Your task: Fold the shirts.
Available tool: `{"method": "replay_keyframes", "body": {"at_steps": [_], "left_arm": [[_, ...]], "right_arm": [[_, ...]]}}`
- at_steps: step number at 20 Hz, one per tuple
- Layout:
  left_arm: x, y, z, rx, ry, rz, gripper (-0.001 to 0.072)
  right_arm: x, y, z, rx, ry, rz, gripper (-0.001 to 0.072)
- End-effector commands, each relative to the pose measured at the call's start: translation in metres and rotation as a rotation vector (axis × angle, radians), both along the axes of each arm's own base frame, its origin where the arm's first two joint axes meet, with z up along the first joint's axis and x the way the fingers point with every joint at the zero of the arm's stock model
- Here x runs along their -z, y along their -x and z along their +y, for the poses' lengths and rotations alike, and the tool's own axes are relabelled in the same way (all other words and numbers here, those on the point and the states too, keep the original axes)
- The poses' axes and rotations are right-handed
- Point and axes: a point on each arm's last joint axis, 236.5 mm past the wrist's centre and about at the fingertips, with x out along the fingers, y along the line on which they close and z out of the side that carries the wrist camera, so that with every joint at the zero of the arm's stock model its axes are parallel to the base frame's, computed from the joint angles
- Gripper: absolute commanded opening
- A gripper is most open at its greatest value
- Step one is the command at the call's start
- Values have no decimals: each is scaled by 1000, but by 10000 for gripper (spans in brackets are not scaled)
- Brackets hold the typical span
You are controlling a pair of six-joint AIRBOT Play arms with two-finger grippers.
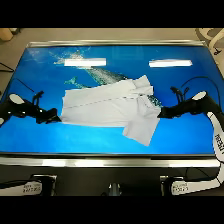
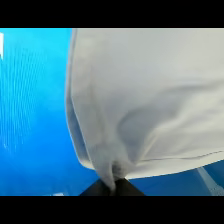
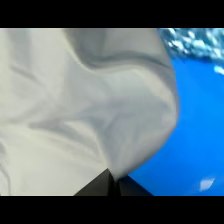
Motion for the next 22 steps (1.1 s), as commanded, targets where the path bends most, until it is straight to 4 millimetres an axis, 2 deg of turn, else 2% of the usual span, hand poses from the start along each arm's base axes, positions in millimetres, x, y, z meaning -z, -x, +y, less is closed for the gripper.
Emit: {"method": "replay_keyframes", "body": {"at_steps": [1, 2, 3, 4, 5, 6, 7, 8, 9, 10, 11, 12, 13, 15, 17, 19, 21, 22], "left_arm": [[-91, -46, 10, 3, -64, -293, 24], [-153, -63, 14, -5, -99, -464, 24], [-223, -73, 17, -16, -136, -647, 24], [-309, -71, 18, -34, -178, -868, 25], [-393, -57, 18, -58, -217, -1082, 25], [-474, -30, 17, -90, -256, -1299, 25], [-551, 11, 14, -132, -288, -1516, 25], [-608, 56, 10, -175, -294, -1691, 25], [-644, 96, 5, -208, -282, -1806, 25], [-663, 126, 0, -229, -263, -1874, 25], [-671, 149, -5, -239, -250, -1909, 25], [-673, 163, -8, -233, -252, -1923, 25], [-673, 170, -10, -228, -254, -1926, 25], [-671, 171, -11, -224, -260, -1920, 25], [-662, 158, -6, -221, -282, -1881, 25], [-641, 133, -1, -200, -309, -1789, 25], [-605, 93, 5, -160, -325, -1636, 25], [-580, 69, 7, -131, -324, -1538, 25]], "right_arm": [[-104, -44, 3, -86, 41, -375, 19], [-168, -60, -3, -83, 103, -559, 18], [-250, -68, -10, -72, 196, -783, 19], [-333, -63, -17, -52, 301, -1000, 19], [-426, -40, -22, -11, 425, -1239, 19], [-514, 1, -22, 37, 540, -1470, 19], [-581, 50, -19, 83, 641, -1661, 19], [-633, 106, -14, 140, 723, -1822, 19], [-661, 151, -9, 186, 766, -1921, 19], [-674, 184, -3, 219, 769, -1971, 19], [-678, 207, 2, 247, 744, -1986, 19], [-678, 219, 2, 265, 738, -1981, 19], [-676, 224, 1, 270, 751, -1970, 19], [-669, 223, 1, 263, 754, -1938, 19], [-661, 219, 2, 238, 754, -1904, 19], [-648, 210, -2, 216, 780, -1845, 19], [-629, 192, -13, 224, 774, -1743, 19], [-613, 177, -19, 215, 769, -1668, 19]]}}
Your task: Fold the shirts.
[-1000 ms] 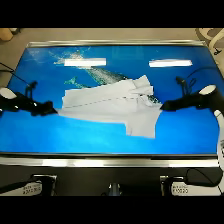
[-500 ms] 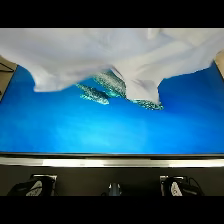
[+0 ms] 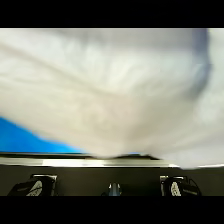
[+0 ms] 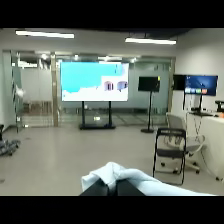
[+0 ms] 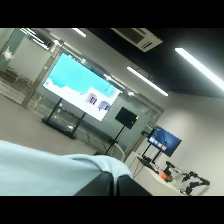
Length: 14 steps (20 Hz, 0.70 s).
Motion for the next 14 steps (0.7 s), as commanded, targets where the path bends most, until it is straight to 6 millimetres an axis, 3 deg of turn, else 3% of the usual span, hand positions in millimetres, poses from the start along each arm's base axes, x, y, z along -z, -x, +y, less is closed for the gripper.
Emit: {"method": "replay_keyframes", "body": {"at_steps": [1, 3, 6, 7, 9, 11, 14], "left_arm": [[74, -65, 9, 12, -31, 294, 25], [136, -111, 15, 37, -28, 513, 26], [249, -179, 15, 100, -21, 808, 26], [293, -197, 10, 131, -24, 910, 26], [380, -219, -4, 183, -5, 1108, 26], [448, -238, -13, 204, 16, 1240, 26], [503, -275, -12, 166, 89, 1279, 26]], "right_arm": [[52, -40, -20, 44, -38, 229, 19], [120, -86, -30, 34, -48, 511, 19], [264, -144, -34, -64, -117, 1057, 19], [309, -162, -31, -114, -160, 1199, 19], [380, -201, -30, -163, -274, 1344, 18], [431, -243, -23, -164, -340, 1386, 18], [472, -309, -1, -154, -304, 1301, 19]]}}
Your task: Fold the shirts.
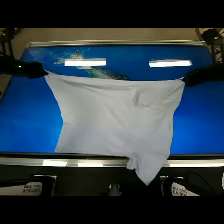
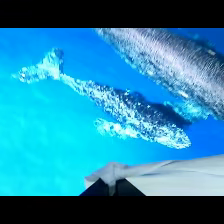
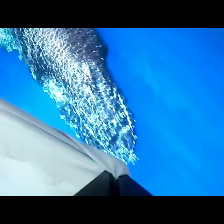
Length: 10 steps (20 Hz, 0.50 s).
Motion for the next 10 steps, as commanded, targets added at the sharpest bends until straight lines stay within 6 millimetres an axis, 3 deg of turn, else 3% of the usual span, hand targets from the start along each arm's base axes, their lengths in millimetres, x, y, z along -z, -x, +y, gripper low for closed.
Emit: {"method": "replay_keyframes", "body": {"at_steps": [1, 3, 6, 8, 10], "left_arm": [[79, -39, -4, -69, 46, 84, 26], [87, -64, 3, -111, 46, 20, 26], [77, -103, 15, -173, 44, -117, 26], [71, -124, 22, -224, 61, -186, 26], [85, -130, 24, -249, 73, -174, 26]], "right_arm": [[61, -76, 26, 25, -6, -74, 19], [60, -117, 32, 63, 5, -217, 19], [53, -160, 26, 137, 12, -394, 19], [60, -170, 20, 169, 6, -416, 19], [84, -166, 22, 149, 18, -352, 19]]}}
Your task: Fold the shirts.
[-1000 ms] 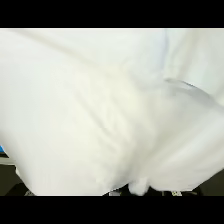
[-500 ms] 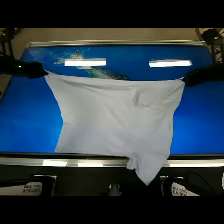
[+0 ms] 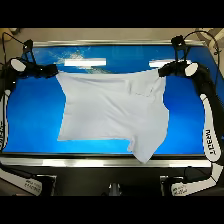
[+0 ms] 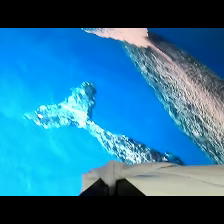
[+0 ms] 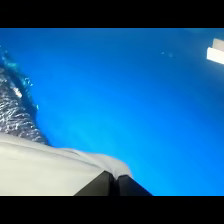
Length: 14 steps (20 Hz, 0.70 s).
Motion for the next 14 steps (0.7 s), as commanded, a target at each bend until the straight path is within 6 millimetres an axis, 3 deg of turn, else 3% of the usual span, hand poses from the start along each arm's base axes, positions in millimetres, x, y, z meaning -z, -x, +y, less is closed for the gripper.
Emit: {"method": "replay_keyframes", "body": {"at_steps": [1, 3, 4, 7, 11, 14], "left_arm": [[22, -20, 7, -54, 16, -18, 26], [62, 0, -3, -5, 27, 132, 27], [73, 15, -7, 43, 17, 198, 26], [73, 55, 0, 176, -36, 313, 26], [95, 123, 5, 228, 38, 619, 26], [105, 140, -5, 265, 50, 695, 26]], "right_arm": [[31, -8, 2, 5, 4, 30, 20], [63, 11, 12, -41, -7, 169, 20], [74, 24, 16, -69, -2, 236, 21], [79, 71, 14, -148, 76, 411, 21], [109, 140, -22, -153, 226, 734, 21], [124, 159, -5, -181, 152, 836, 20]]}}
